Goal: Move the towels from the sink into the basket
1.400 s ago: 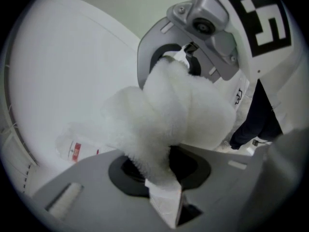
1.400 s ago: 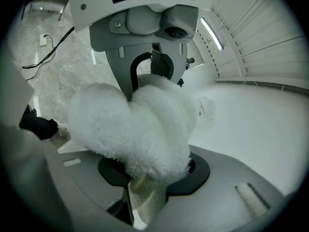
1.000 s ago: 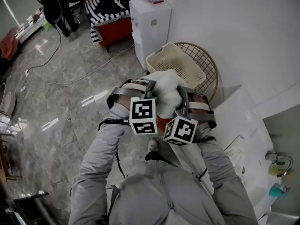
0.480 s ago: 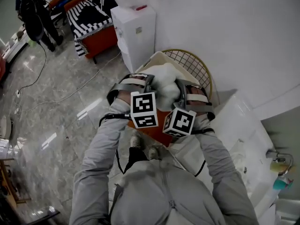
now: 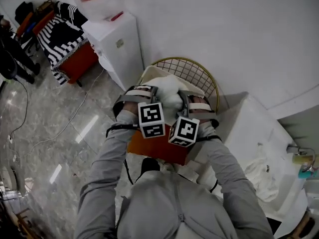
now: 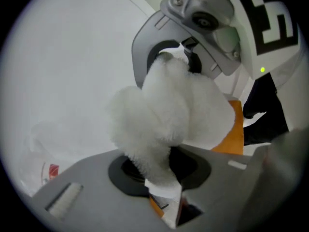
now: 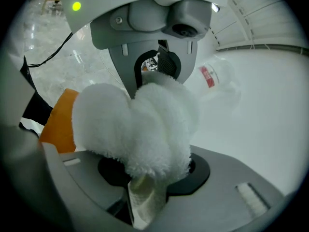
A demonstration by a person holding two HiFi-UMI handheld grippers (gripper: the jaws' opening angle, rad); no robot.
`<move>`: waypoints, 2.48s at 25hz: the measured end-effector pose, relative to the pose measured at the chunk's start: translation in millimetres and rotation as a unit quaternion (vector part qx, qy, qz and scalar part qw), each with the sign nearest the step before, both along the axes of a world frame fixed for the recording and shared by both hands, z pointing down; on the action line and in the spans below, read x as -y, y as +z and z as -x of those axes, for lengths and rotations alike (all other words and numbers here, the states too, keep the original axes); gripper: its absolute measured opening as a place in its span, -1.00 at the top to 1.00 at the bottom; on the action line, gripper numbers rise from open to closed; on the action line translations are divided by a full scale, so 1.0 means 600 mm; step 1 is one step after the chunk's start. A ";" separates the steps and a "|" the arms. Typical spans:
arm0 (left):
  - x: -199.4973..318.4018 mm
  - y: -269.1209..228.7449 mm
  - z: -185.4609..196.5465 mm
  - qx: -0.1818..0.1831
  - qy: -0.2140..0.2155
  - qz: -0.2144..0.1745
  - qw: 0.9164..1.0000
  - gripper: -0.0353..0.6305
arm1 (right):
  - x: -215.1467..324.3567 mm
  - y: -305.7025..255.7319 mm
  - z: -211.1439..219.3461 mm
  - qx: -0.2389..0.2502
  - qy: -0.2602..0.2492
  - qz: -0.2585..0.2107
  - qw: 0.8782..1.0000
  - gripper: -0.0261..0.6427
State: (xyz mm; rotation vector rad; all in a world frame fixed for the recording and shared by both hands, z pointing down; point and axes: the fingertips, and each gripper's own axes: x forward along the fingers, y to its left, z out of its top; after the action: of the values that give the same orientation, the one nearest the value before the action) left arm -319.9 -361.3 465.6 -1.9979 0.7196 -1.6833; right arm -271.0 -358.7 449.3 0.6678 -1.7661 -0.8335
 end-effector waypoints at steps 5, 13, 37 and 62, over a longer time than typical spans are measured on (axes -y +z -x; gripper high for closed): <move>0.061 0.100 0.033 0.000 0.014 0.061 0.998 0.40 | 0.061 0.100 0.033 -0.010 0.024 0.055 0.998 0.44; 0.117 0.207 0.042 -0.011 0.023 0.113 0.993 0.38 | 0.121 0.202 0.037 -0.028 0.055 0.107 0.992 0.44; 0.128 0.196 0.059 -0.107 0.003 0.122 0.987 -0.31 | 0.128 0.183 -0.044 0.139 0.192 0.204 0.950 -0.12; 0.041 -0.066 -0.175 -0.369 0.063 0.045 0.926 -0.31 | -0.075 -0.132 -0.316 0.449 0.408 -0.038 0.794 -0.11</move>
State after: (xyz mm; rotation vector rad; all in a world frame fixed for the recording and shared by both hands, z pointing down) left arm -215.2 -385.9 426.0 -2.6966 0.7254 -0.8664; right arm -81.1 -313.9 370.0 1.9357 -1.9120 0.0855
